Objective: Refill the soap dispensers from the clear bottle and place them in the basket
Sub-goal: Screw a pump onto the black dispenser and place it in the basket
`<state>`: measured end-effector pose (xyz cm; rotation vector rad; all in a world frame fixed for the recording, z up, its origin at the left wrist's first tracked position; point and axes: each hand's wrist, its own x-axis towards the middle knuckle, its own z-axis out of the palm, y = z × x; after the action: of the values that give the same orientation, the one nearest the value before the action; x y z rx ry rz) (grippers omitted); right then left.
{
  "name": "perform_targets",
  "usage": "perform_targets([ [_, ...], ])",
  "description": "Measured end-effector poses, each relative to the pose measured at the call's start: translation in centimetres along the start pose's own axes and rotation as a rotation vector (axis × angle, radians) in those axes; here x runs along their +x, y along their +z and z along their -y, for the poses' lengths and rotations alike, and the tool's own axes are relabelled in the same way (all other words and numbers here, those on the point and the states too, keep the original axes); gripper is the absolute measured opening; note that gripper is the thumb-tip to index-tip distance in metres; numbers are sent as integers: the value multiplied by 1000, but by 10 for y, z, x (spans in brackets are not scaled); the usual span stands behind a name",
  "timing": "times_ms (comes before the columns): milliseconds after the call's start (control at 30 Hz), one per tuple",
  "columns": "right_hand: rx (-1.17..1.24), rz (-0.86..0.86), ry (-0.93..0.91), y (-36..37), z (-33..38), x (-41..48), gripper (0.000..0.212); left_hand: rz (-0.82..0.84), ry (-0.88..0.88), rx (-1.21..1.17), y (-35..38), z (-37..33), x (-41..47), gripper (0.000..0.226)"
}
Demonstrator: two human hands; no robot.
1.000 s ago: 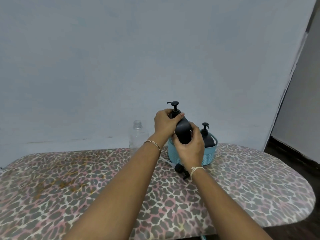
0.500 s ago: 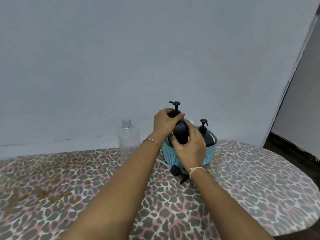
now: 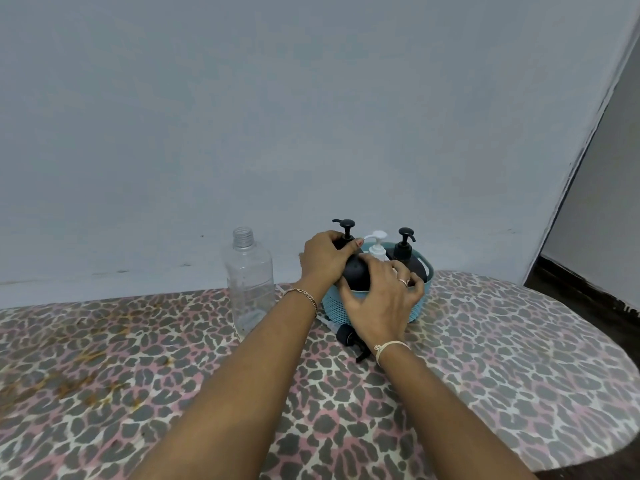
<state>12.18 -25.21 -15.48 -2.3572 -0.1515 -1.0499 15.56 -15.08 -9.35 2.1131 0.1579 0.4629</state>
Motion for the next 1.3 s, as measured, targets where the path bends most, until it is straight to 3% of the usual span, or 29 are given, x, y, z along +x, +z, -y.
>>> perform_targets([
  [400, -33, 20, -17, 7, -8, -6, 36, 23, -5, 76, 9, 11, -3, 43],
  [867, -79, 18, -32, 5, -9, -8, 39, 73, -39, 78, 0, 12, 5, 42],
  [1067, -93, 30, -44, 4, -9, -7, 38, -20, 30, 284, 1, 9, -1, 34],
  [1300, -101, 45, -53, 4, -12, -6, 40, 15, 54, 328, -4, 7, -2, 39],
])
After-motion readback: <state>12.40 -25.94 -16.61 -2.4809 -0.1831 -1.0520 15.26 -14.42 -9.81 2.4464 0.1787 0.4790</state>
